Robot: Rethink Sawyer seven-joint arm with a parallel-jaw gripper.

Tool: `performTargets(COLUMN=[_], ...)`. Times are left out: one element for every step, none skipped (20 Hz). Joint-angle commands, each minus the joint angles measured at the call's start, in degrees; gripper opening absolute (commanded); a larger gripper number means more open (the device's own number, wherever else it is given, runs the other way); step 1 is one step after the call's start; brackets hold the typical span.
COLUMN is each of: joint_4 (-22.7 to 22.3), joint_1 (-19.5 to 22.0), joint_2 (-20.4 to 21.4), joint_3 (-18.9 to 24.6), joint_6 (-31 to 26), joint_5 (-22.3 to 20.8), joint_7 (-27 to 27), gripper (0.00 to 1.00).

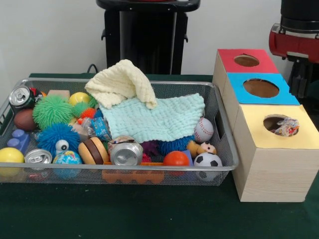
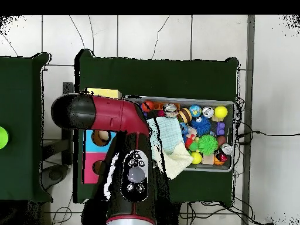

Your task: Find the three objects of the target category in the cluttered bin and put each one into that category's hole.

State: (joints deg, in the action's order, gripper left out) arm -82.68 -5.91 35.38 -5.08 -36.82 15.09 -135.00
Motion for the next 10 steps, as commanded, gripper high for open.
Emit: performTargets(joint_4=[-4.02,-4.08,-4.15,-4.11,-4.18,-4.00,-3.60,-3.04,-2.09,-1.23], joint_1=[2.00,2.08,2.33,2.46,2.61,2.55,2.37,2.13,1.69,1.47], joint_2=[-4.37,-4.68,-5.71,-6.42,-7.79,-8.53,-9.81,-10.56,-11.94,-13.07], joint_3=[2.24,2.26,2.52,2.63,2.92,2.80,2.71,2.41,1.92,1.67], joint_6=[1.25,1.59,2.94,3.96,6.00,6.90,8.07,8.30,8.84,9.15], joint_5=[-3.92,-4.20,-4.65,-5.02,-5.51,-5.92,-6.36,-6.80,-7.36,-7.68], joint_7=[-1.53,-1.58,-1.42,-1.45,-1.53,-1.78,-2.08,-2.16,-2.44,-2.58], gripper=[0.00,0.00,0.00,0.00,0.00,0.00,0.00,0.00,0.00,0.00])
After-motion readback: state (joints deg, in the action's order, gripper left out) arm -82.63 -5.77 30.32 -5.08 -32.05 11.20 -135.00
